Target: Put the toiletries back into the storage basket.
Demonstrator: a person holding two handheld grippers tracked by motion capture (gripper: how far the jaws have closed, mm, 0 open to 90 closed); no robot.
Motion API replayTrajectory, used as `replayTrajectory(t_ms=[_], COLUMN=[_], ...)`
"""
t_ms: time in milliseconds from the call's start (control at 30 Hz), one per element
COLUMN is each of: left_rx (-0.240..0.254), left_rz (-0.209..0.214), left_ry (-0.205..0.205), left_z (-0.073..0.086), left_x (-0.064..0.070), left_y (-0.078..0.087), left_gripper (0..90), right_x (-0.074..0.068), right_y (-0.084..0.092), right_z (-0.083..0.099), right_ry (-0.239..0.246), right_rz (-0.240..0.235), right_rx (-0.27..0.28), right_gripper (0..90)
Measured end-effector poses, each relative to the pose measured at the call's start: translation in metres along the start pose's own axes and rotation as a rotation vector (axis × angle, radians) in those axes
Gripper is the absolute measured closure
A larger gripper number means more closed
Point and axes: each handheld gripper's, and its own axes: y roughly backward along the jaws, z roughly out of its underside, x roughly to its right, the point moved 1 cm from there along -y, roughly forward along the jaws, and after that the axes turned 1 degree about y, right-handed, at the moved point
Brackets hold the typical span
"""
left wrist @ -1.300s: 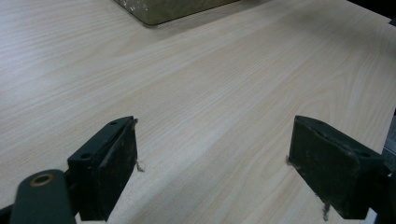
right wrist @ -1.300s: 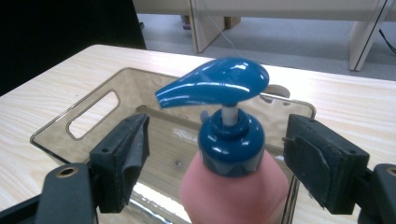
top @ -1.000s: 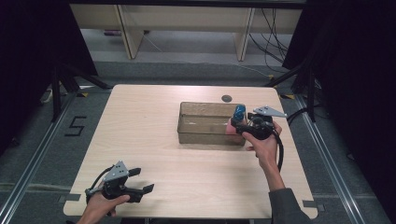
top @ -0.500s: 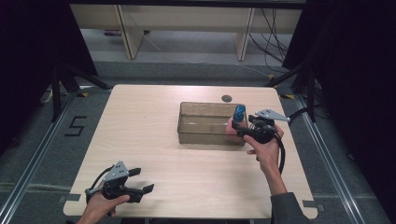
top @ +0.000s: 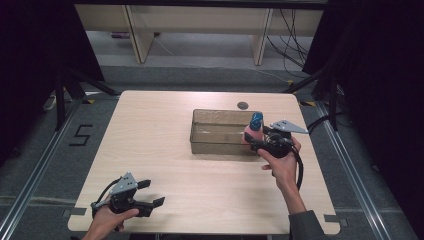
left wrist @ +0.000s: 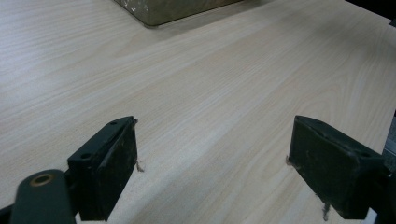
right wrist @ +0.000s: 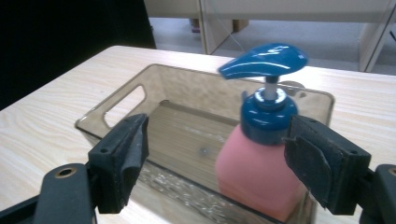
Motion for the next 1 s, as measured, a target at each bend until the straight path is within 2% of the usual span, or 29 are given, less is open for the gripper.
replayTrajectory(t_ms=[33, 67, 133, 200, 233, 267, 333, 400, 467, 500, 567, 633, 667, 700, 733, 800, 900, 933, 967, 1000], left_rx=[0.000, 0.000, -0.004, -0.002, -0.003, -0.003, -0.003, -0.002, -0.003, 0.001, -0.003, -0.003, -0.003, -0.002, -0.003, -0.003, -0.002, -0.003, 0.000, 0.001], left_rz=[0.000, 0.000, -0.001, 0.000, -0.001, -0.001, -0.001, -0.001, -0.001, 0.000, -0.001, -0.001, -0.001, -0.001, -0.001, -0.001, -0.001, -0.001, 0.000, 0.000], left_ry=[0.000, 0.000, -0.006, -0.003, -0.004, -0.004, -0.004, -0.005, -0.005, 0.000, -0.004, -0.005, -0.004, -0.004, -0.004, -0.004, -0.003, -0.004, 0.000, 0.001], left_z=[0.000, 0.000, 0.000, 0.000, 0.000, 0.000, 0.000, 0.000, 0.000, 0.000, 0.000, 0.000, 0.000, 0.000, 0.000, 0.000, 0.000, 0.000, 0.000, 0.000], left_x=[0.000, 0.000, 0.000, 0.000, 0.000, 0.000, 0.000, 0.000, 0.000, 0.000, 0.000, 0.000, 0.000, 0.000, 0.000, 0.000, 0.000, 0.000, 0.000, 0.000], left_y=[0.000, 0.000, 0.001, 0.000, 0.000, 0.000, 0.000, 0.000, 0.000, 0.000, 0.000, 0.000, 0.000, 0.000, 0.000, 0.000, 0.000, 0.000, 0.000, 0.000], left_gripper=[14.8, 14.8, 14.8, 14.8, 14.8, 14.8, 14.8, 14.8, 14.8, 14.8, 14.8, 14.8, 14.8, 14.8, 14.8, 14.8, 14.8, 14.8, 14.8, 14.8], right_x=[-0.003, -0.004, -0.008, -0.013, -0.014, -0.016, -0.019, -0.022, -0.024, -0.026, -0.028, -0.030, -0.031, -0.032, -0.034, -0.035, -0.036, -0.037, -0.038, -0.040], right_y=[0.000, 0.000, 0.000, 0.001, 0.002, 0.001, 0.002, 0.001, 0.001, 0.000, 0.001, 0.001, 0.000, 0.000, 0.002, 0.001, 0.001, 0.000, 0.000, 0.000], right_z=[0.000, 0.001, 0.002, 0.003, 0.002, 0.003, 0.003, 0.005, 0.005, 0.006, 0.006, 0.007, 0.008, 0.008, 0.008, 0.009, 0.011, 0.012, 0.013, 0.014], right_ry=[-0.014, 0.010, -0.008, -0.017, 0.005, -0.006, 0.008, -0.004, 0.025, 0.003, 0.015, 0.013, 0.024, 0.022, -0.001, 0.016, 0.043, 0.041, 0.030, 0.025], right_rz=[-0.016, -0.005, -0.037, -0.048, -0.040, -0.060, -0.056, -0.072, -0.055, -0.084, -0.076, -0.095, -0.084, -0.094, -0.090, -0.096, -0.093, -0.112, -0.107, -0.122], right_rx=[-0.004, 0.001, 0.002, 0.002, -0.009, 0.004, -0.002, -0.006, -0.009, -0.005, -0.014, -0.011, 0.001, 0.000, -0.022, -0.010, -0.021, -0.007, -0.017, -0.020], right_gripper=[22.6, 22.5, 22.3, 22.0, 21.9, 21.8, 21.6, 21.3, 21.1, 21.1, 21.0, 21.0, 21.0, 21.0, 20.9, 21.0, 20.9, 20.8, 20.8, 20.8])
